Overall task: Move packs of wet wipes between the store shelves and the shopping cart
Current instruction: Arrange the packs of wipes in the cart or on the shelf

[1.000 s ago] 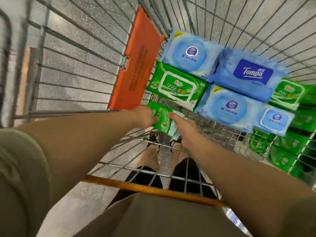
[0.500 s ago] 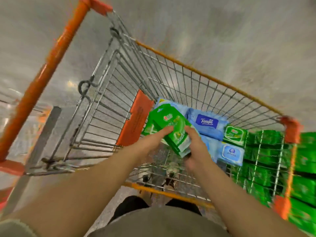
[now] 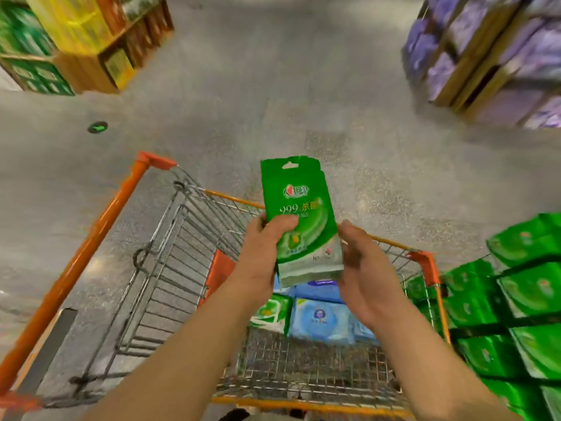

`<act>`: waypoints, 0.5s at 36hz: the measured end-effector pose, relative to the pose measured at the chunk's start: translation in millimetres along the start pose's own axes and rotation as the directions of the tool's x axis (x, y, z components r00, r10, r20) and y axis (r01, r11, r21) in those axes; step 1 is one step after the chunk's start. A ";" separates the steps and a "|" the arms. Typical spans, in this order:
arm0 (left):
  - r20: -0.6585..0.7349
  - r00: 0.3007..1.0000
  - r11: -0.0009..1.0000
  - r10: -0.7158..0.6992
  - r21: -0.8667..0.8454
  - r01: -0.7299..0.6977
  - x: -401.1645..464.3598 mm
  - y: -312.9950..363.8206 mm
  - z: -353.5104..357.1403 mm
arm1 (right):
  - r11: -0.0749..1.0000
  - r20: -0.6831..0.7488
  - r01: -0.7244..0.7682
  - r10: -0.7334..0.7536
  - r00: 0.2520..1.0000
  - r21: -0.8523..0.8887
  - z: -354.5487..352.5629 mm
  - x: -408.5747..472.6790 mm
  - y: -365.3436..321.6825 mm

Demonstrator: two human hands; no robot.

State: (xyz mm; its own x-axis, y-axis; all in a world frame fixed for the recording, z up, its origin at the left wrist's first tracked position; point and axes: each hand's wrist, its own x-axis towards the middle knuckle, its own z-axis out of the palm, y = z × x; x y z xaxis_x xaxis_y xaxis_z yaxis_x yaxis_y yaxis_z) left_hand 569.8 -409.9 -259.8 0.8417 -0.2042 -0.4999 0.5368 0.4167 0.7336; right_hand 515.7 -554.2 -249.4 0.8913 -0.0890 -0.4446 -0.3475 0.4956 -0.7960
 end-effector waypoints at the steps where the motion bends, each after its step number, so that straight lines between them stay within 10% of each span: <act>1: 0.018 1.000 0.999 0.019 0.032 -0.019 -5.6 6.9 6.7 | 1.000 0.010 0.009 -0.009 1.000 -0.015 0.7 -4.7 -12.3; 6: 0.143 0.988 0.996 0.048 0.073 -0.059 -34.6 28.0 35.4 | 0.968 0.085 0.155 -0.141 0.986 -0.197 21.7 -36.2 -51.1; 18: 0.463 0.855 0.944 -0.234 0.319 0.085 -94.2 28.8 69.6 | 0.889 -0.237 0.273 -0.373 0.897 -0.367 23.6 -122.1 -37.9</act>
State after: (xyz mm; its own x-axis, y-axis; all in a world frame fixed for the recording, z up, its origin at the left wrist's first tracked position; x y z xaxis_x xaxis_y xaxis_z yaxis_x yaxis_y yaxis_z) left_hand 510.0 -440.3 -159.5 0.6214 -0.6820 -0.3858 0.5968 0.0930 0.7970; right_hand 426.9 -541.7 -155.2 0.8602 -0.4693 -0.1994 -0.1727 0.0996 -0.9799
